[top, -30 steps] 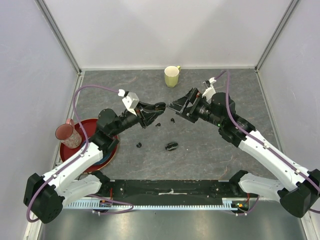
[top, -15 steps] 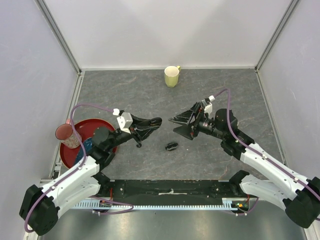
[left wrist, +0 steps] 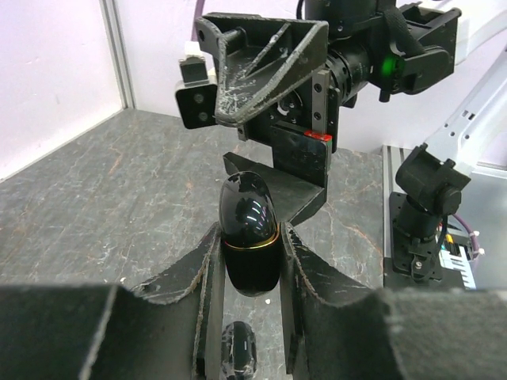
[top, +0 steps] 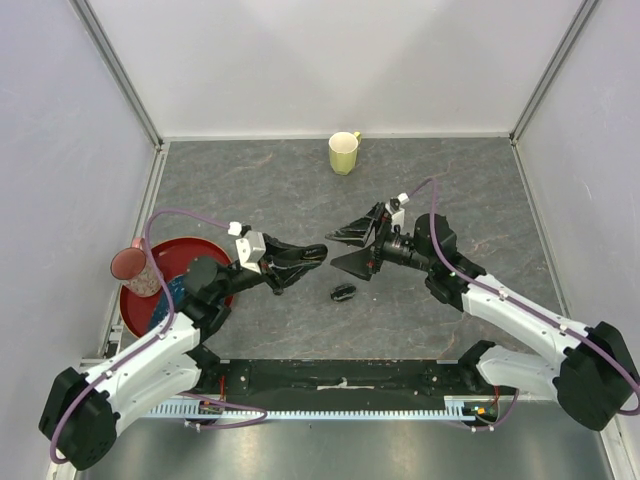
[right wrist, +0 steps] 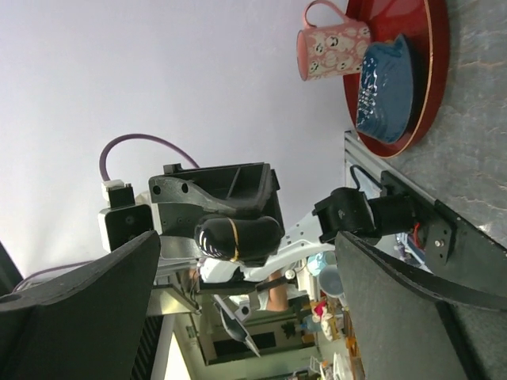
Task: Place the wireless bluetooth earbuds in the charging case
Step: Open the charging case.
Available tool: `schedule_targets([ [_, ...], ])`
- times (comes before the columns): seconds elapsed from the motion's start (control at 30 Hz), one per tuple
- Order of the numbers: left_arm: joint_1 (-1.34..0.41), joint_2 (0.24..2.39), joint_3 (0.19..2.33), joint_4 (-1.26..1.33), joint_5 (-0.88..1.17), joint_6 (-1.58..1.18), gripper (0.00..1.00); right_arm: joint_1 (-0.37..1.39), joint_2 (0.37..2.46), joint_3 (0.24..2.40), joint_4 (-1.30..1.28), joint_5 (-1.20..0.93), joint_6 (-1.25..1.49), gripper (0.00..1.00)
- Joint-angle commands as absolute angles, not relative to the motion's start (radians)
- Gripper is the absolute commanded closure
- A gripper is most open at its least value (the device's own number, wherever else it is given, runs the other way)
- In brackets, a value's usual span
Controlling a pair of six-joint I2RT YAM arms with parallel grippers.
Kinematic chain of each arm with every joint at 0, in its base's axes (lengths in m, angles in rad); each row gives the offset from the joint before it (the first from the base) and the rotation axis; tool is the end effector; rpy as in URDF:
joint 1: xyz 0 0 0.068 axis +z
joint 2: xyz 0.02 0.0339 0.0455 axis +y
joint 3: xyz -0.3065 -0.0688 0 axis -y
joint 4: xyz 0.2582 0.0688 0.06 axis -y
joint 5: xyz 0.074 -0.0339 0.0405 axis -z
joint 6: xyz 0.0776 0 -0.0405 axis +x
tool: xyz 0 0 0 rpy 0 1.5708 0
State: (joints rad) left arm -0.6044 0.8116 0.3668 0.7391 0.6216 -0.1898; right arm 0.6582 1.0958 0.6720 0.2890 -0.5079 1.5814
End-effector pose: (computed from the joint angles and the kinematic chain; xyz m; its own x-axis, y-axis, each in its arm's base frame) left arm 0.1382 -0.1503 0.3187 0.0607 -0.2283 -0.9717 0.9490 0.3148 -0.0147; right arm 0.1987 0.2014 0.3155 -0.9146 0.3973 0.0759 0.1160 0.0780 0.9902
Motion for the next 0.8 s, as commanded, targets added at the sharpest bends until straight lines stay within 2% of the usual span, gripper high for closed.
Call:
schedule_targets([
  [0.0, -0.609, 0.833, 0.383, 0.802, 0.661, -0.204, 0.98, 0.690, 1.140, 0.683, 0.437, -0.534, 1.669, 0.02],
  [0.2, -0.609, 0.865, 0.388, 0.830, 0.667, -0.215, 0.98, 0.747, 1.195, 0.709, 0.469, -0.532, 1.703, 0.05],
  [0.4, -0.609, 0.865, 0.390, 0.830, 0.673, -0.213, 0.98, 0.762, 1.215, 0.678, 0.525, -0.509, 1.744, 0.22],
  [0.43, -0.609, 0.865, 0.388, 0.830, 0.672, -0.212, 0.98, 0.762, 1.216, 0.675, 0.546, -0.505, 1.749, 0.28],
  [0.5, -0.609, 0.859, 0.385, 0.830, 0.675, -0.213, 0.98, 0.764, 1.216, 0.672, 0.554, -0.493, 1.752, 0.31],
  [0.67, -0.609, 0.847, 0.380, 0.821, 0.673, -0.213, 0.98, 0.762, 1.203, 0.664, 0.563, -0.457, 1.763, 0.31],
  [0.77, -0.609, 0.841, 0.374, 0.821, 0.666, -0.213, 0.98, 0.764, 1.201, 0.652, 0.575, -0.448, 1.784, 0.41],
])
